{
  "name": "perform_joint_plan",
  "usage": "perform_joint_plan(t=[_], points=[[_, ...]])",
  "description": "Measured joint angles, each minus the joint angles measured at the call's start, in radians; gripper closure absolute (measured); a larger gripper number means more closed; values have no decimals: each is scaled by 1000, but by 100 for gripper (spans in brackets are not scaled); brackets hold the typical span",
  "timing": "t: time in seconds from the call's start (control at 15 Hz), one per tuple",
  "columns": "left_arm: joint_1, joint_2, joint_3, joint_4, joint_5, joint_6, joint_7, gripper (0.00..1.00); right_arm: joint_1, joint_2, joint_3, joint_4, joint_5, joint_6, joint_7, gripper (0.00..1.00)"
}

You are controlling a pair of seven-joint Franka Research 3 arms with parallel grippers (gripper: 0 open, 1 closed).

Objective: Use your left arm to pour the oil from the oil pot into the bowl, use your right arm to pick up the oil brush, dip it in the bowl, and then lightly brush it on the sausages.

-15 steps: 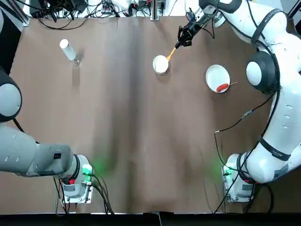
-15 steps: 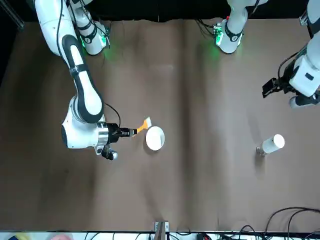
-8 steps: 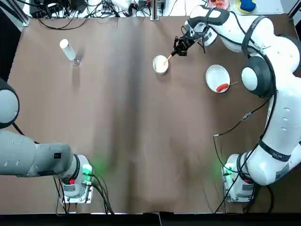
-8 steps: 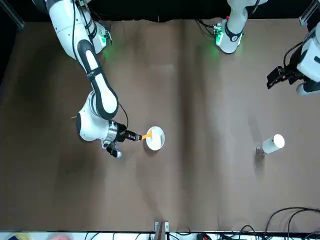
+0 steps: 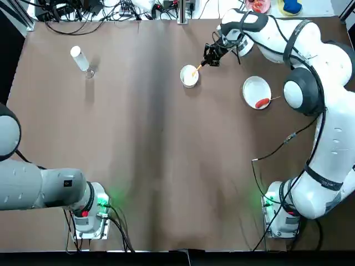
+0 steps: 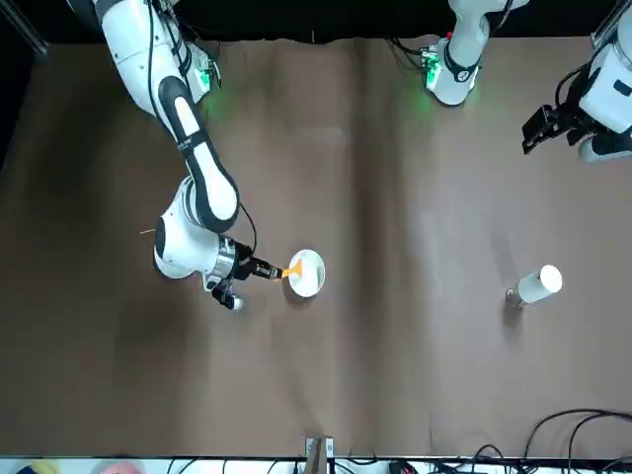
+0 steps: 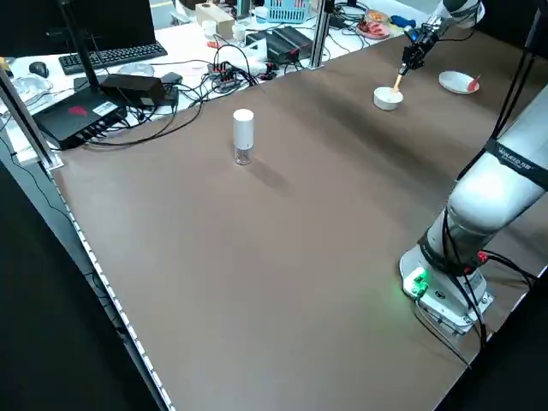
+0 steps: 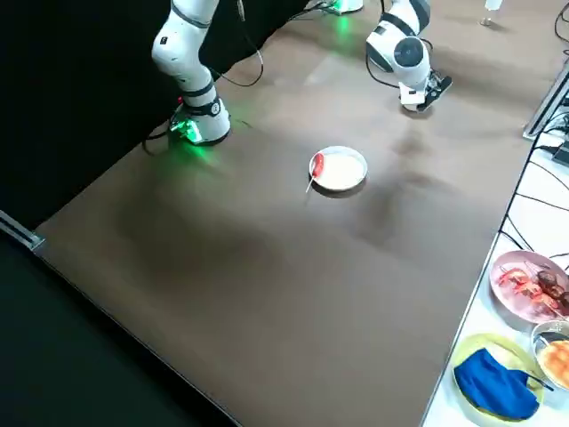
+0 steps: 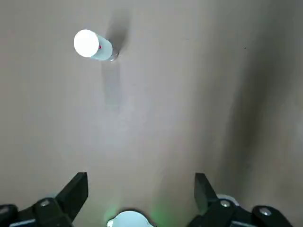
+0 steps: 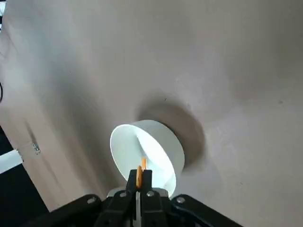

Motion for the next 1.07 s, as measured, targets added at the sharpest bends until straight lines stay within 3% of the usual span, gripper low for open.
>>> perform_joint_plan(t=[0.4,1.07], points=[[-7,22,-2,-3,0,-1,-1,1,30,11,0,-6,19,71,3,96],[-7,37,-2,-3,0,-1,-1,1,34,31,-1,-6,19,78,2,95]])
